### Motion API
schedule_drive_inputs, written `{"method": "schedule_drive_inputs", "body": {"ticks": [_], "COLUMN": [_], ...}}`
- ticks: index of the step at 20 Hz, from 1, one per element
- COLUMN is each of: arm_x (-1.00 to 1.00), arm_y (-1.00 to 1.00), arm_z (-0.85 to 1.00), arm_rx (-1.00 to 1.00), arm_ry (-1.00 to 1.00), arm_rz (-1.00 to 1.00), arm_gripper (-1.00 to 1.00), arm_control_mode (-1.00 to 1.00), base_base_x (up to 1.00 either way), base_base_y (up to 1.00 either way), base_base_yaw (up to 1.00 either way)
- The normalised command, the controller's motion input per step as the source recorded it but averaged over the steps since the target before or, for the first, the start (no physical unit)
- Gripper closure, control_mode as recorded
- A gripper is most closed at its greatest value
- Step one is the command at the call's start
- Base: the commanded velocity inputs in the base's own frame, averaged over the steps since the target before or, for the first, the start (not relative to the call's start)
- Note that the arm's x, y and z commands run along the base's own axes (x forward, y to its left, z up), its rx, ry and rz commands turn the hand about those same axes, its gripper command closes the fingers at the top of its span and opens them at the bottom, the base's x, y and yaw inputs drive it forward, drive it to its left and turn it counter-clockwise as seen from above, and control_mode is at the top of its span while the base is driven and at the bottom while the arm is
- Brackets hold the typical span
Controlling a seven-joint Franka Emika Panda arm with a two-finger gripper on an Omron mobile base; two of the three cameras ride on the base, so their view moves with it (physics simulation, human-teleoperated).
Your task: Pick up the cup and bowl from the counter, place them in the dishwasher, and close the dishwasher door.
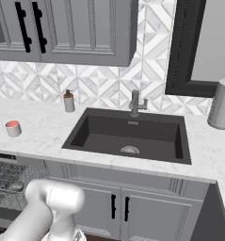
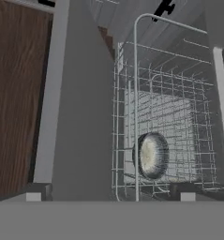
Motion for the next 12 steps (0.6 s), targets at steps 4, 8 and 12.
{"method": "schedule_drive_inputs", "body": {"ticks": [4, 8, 12], "arm_x": [-0.02, 0.03, 0.13], "arm_y": [-0.06, -0.02, -0.29], "arm_z": [0.91, 0.72, 0.14], "arm_rx": [-0.10, -0.12, 0.00], "arm_ry": [-0.04, -0.04, -0.10], "arm_rz": [0.06, 0.28, 0.33], "arm_gripper": [-1.00, -1.00, -1.00], "arm_control_mode": [-1.00, -1.00, -1.00], "base_base_x": [0.00, 0.00, 0.00], "base_base_y": [0.00, 0.00, 0.00], "base_base_yaw": [0.00, 0.00, 0.00]}}
